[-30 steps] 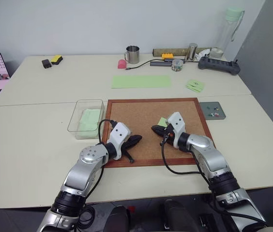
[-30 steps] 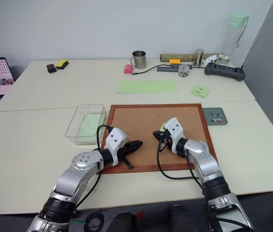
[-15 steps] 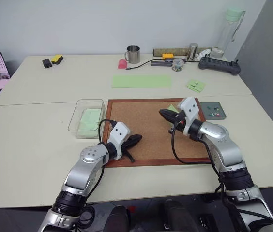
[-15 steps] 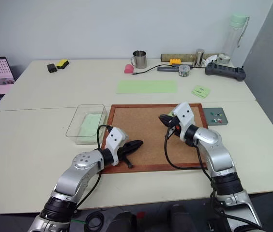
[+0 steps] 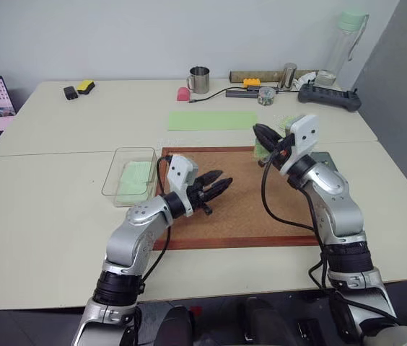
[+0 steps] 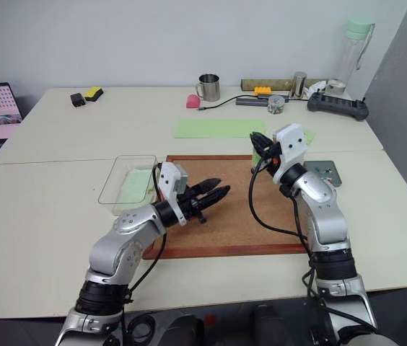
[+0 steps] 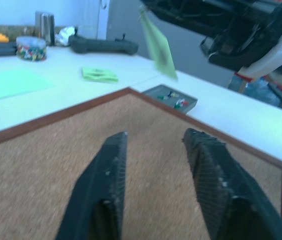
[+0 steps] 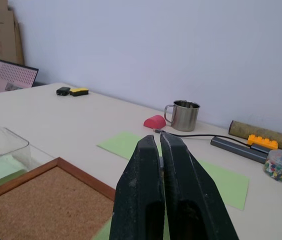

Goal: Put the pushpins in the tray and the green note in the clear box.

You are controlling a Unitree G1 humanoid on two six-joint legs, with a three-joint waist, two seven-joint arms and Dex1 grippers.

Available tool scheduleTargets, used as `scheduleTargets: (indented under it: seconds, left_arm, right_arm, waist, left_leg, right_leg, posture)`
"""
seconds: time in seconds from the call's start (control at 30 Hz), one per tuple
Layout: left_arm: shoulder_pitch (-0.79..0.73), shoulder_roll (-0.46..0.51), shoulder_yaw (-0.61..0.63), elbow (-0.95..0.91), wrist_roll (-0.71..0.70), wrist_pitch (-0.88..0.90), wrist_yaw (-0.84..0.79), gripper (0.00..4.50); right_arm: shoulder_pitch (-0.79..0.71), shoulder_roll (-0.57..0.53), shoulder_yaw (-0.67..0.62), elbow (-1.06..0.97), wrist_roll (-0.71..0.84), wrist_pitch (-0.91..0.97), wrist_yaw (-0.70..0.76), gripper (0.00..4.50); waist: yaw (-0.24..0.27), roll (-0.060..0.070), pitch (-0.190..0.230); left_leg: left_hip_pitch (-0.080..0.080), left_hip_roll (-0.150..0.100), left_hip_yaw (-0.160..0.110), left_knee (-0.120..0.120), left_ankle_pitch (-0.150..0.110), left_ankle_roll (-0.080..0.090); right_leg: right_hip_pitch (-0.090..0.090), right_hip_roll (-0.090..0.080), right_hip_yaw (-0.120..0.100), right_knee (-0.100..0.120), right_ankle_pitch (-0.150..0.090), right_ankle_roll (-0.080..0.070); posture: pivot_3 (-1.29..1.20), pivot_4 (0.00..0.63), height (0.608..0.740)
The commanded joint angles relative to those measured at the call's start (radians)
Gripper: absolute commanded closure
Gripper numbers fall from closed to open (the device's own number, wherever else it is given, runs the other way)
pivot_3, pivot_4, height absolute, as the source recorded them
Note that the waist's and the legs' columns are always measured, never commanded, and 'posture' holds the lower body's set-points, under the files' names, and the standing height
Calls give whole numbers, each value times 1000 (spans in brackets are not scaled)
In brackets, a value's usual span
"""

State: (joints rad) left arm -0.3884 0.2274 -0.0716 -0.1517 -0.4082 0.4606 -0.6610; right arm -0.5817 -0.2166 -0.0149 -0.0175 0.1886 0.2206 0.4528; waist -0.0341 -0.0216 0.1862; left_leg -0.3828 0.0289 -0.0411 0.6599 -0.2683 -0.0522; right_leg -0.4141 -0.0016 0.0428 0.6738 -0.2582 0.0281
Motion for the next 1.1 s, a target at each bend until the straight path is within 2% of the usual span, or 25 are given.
scheduleTargets:
  seconds: [0.03,0.3,0.73,0.83,1.1]
  left_arm:
    - [-42,-31,8,-32,-25,-10,21,1716]
    - [-85,-78,20,3,-47,-5,47,84]
    - [-139,-109,50,45,-92,-3,54,15]
    - [-140,-109,56,38,-107,9,52,459]
    - [-132,-99,51,20,-134,29,43,2399]
  right_arm:
    - [-32,19,-18,-49,27,-19,-24,4500]
    - [-35,50,-4,-120,60,21,-44,4500]
    - [30,97,32,-253,135,133,-67,4500]
    - [41,97,34,-262,135,140,-74,4500]
    - [44,93,36,-255,131,140,-78,4500]
  waist:
    - [0,0,0]
    - [0,0,0]
    - [1,0,0]
    - [1,0,0]
    - [1,0,0]
  left_leg:
    - [0,0,0,0,0,0]
    - [0,0,0,0,0,0]
    - [-1,0,0,0,0,0]
    - [-1,0,0,0,0,0]
    - [-1,0,0,0,0,0]
  right_leg:
    - [0,0,0,0,0,0]
    - [0,0,0,0,0,0]
    - [0,0,0,0,0,0]
    - [0,0,0,0,0,0]
    - [0,0,0,0,-1,2]
  posture:
    - [0,150,740]
    - [0,150,740]
    - [0,150,740]
    - [0,150,740]
    - [0,150,740]
